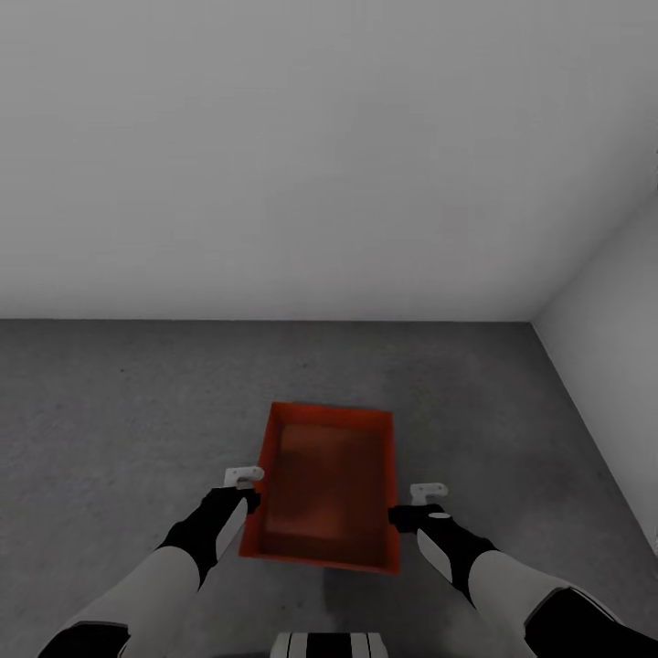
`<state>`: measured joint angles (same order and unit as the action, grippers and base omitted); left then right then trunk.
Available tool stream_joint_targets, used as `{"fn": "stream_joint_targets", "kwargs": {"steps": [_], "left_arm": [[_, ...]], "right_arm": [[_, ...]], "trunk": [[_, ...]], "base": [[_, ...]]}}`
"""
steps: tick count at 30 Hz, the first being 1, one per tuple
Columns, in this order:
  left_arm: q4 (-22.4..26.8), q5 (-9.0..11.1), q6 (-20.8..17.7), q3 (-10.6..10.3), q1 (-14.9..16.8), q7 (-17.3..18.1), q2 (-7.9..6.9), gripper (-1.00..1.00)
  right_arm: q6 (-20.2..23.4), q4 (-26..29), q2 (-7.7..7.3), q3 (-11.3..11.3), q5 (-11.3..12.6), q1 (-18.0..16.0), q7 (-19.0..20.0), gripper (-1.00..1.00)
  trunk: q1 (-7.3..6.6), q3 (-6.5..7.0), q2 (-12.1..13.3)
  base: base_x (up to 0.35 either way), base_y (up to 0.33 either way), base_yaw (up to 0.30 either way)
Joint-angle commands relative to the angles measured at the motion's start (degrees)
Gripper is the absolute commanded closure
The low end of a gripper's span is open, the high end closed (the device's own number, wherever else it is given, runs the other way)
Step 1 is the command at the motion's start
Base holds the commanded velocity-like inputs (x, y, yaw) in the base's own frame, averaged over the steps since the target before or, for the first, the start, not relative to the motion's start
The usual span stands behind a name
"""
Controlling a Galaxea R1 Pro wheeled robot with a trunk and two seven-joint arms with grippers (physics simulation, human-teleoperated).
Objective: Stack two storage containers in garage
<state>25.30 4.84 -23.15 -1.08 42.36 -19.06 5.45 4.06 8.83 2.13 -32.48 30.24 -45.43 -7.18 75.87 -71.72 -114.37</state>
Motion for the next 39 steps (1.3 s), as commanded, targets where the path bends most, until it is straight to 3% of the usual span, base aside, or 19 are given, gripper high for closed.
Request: {"fn": "stream_joint_targets", "kwargs": {"steps": [1, 9, 39], "left_arm": [[0.1, 0.52, -0.23, -0.11, 0.0, -0.36, 0.0, -1.0], [0.1, 0.52, -0.23, -0.1, 0.0, -0.45, 0.0, -1.0], [0.1, 0.44, -0.15, -0.08, 0.0, -0.54, 0.0, -1.0]], "right_arm": [[0.33, 0.13, -0.02, -0.48, 0.34, -0.01, -0.37, -1.0], [0.33, 0.13, 0.0, -0.48, 0.34, -0.01, -0.37, -1.0], [0.33, 0.13, 0.06, -0.45, 0.4, -0.01, -0.37, -1.0]], "trunk": [[-0.23, 0.15, 0.4], [-1.99, 1.76, 3.61], [-8.58, 9.76, 15.64]], "base": [[0.0, 0.0, 0.0], [0.0, 0.0, 0.0], [0.0, 0.0, 0.0]]}}
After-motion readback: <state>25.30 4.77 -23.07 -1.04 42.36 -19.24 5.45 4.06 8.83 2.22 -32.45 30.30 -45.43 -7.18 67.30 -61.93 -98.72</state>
